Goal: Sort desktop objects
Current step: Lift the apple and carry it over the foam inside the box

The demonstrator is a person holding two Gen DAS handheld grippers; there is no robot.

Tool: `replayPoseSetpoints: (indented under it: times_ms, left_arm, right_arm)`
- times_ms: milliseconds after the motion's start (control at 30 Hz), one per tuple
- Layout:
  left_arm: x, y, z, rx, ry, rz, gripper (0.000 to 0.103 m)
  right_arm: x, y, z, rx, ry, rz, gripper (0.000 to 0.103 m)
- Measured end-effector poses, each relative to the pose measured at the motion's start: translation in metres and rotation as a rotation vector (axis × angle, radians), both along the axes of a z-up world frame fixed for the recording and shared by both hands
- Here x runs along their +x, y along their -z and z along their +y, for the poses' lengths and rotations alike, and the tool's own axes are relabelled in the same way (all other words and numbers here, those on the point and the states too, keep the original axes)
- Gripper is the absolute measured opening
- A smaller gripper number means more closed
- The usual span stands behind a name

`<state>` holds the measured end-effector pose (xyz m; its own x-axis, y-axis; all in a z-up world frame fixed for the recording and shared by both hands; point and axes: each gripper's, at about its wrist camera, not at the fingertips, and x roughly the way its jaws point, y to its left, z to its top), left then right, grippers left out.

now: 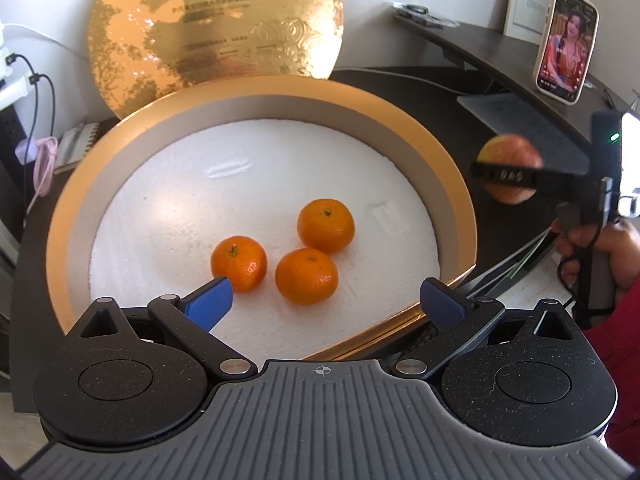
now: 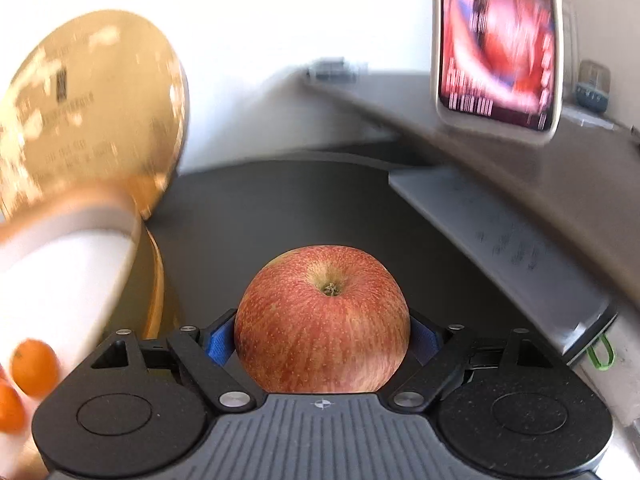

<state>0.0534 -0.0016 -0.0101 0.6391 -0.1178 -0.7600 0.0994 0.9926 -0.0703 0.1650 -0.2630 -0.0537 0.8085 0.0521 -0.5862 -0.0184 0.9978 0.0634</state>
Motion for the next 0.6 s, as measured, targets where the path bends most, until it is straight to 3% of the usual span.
replayPoseSetpoints:
  times_ms: [167,300,600]
  left_arm:
    - [-0.010,-0.006,0.007,-0.020,-0.006,-0.027,0.102]
    - [-0.019,-0.010,0.019,-0.032,-0.026,-0.048,0.102]
    - [-0.034,-0.017,0.082,-0.061,-0.197,-0.096,0.102]
  right_arm:
    - [-0.015,-0.043,0.003,0.105,-0.040,-0.085,0.084]
    - [-0.026,-0.062,0.013,0.176,-0.094,-0.104,0.084]
    - [-0.033,-0.070,0.086,0.149,-0.246,-0.045,0.085]
